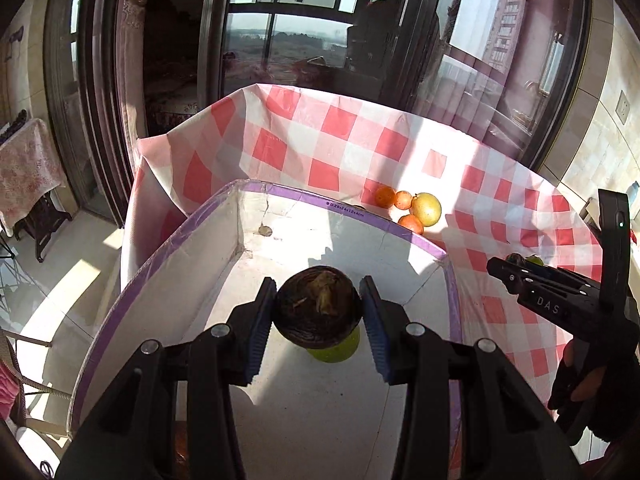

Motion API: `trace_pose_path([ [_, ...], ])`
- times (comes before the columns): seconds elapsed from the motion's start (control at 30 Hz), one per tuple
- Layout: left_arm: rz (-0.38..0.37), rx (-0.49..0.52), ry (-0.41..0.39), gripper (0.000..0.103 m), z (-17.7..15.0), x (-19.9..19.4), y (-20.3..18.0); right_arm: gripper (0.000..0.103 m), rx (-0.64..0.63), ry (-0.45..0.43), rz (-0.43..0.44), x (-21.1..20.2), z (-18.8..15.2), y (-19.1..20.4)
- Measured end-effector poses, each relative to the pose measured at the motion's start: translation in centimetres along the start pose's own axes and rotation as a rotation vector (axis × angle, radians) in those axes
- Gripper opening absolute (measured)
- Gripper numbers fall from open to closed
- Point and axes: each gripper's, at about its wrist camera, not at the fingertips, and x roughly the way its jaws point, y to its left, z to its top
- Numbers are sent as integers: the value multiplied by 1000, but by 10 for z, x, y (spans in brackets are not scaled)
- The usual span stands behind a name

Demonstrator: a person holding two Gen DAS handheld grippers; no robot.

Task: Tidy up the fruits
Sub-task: 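Carry both passion fruits over the white box with both tools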

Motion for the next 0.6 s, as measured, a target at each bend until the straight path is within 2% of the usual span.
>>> trace_pose_path([
  [0.13, 21, 16, 64, 43, -6, 9, 19, 39, -54, -34, 71, -5, 13, 45],
  [0.3, 57, 29, 204, 43, -16, 35, 35, 39, -198, -21, 105, 3, 21, 103],
  [0.43, 102, 38, 314, 43, -24, 54, 46, 39, -248, 66, 86, 28, 17, 128],
  [0.6, 167, 23, 468, 43, -35, 73, 64, 39, -268, 259, 43, 72, 6, 150],
])
